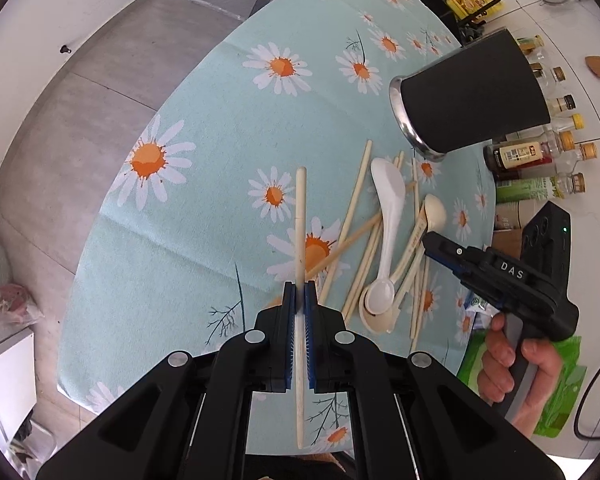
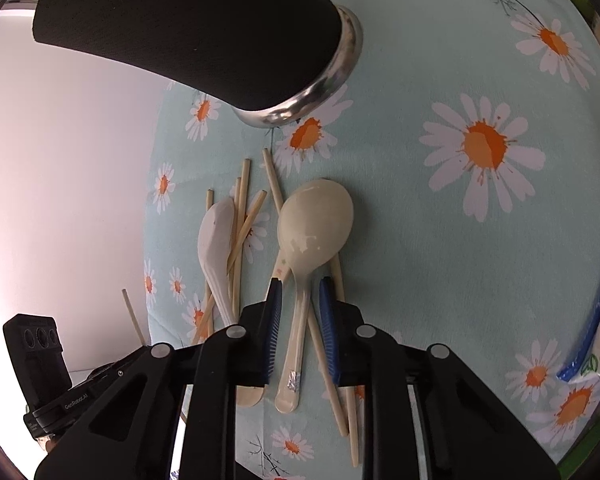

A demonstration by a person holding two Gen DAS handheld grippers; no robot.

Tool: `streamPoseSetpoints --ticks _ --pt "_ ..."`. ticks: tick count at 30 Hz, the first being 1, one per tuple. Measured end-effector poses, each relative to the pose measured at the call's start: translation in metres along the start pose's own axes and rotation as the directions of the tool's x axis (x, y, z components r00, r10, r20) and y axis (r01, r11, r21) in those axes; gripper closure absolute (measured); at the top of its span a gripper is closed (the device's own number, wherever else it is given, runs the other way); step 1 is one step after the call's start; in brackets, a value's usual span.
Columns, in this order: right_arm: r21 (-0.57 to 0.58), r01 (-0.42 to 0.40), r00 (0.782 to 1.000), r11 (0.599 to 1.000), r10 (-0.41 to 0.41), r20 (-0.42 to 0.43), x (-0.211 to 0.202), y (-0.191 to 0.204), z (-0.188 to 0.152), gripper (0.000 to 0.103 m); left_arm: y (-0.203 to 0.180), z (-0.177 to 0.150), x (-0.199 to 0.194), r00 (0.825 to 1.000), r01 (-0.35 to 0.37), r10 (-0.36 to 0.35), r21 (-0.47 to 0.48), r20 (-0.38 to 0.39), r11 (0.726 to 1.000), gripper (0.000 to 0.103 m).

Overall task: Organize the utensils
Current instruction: 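Lift the chopstick with the left tool while the right tool grasps a cream spoon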

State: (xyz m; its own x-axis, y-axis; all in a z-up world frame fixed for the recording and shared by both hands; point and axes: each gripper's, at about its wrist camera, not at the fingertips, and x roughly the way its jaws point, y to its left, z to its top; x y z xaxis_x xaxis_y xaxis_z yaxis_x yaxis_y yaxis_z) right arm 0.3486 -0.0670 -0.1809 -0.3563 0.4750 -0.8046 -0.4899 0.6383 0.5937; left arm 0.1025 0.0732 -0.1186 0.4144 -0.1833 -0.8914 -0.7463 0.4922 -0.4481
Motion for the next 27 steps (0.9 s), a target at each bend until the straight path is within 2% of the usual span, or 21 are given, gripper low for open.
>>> streamPoseSetpoints --ticks 3,5,7,12,19,27 --pt "-0.008 -0.028 1.0 1.0 0.028 0.007 0.002 -0.003 0.001 0.081 0.003 -0.002 -0.004 1.0 -0.001 0.001 0.022 0.008 1.0 0.099" --pt "-0.016 -0.025 1.0 1.0 0.025 0.015 0.001 -0.007 0.0 0.09 0.006 -0.002 -0.005 1.0 0.003 -0.003 0.027 0.011 1.0 0.099" --pt "-0.013 -0.04 0.999 0.999 0.041 0.019 0.0 -0.012 -0.002 0.093 0.01 -0.003 -0.006 1.0 -0.004 0.004 0.024 0.011 1.0 0.099" --pt "-0.01 -0.066 0.997 0.998 0.066 0.034 -0.007 -0.021 -0.007 0.094 0.016 -0.003 -0.004 1.0 0.002 -0.002 0.015 0.002 1.0 0.099" --pt "-0.022 -0.074 0.995 0.997 0.076 0.072 -0.026 -0.018 -0.018 0.095 0.008 -0.001 -0.006 1.0 0.025 -0.026 0.062 0.007 0.998 0.099" --pt "-0.083 0.014 0.991 0.996 -0.003 0.131 -0.054 0.003 -0.039 0.097 -0.005 0.008 -0.005 0.998 0.063 -0.064 0.141 -0.003 0.988 0.099"
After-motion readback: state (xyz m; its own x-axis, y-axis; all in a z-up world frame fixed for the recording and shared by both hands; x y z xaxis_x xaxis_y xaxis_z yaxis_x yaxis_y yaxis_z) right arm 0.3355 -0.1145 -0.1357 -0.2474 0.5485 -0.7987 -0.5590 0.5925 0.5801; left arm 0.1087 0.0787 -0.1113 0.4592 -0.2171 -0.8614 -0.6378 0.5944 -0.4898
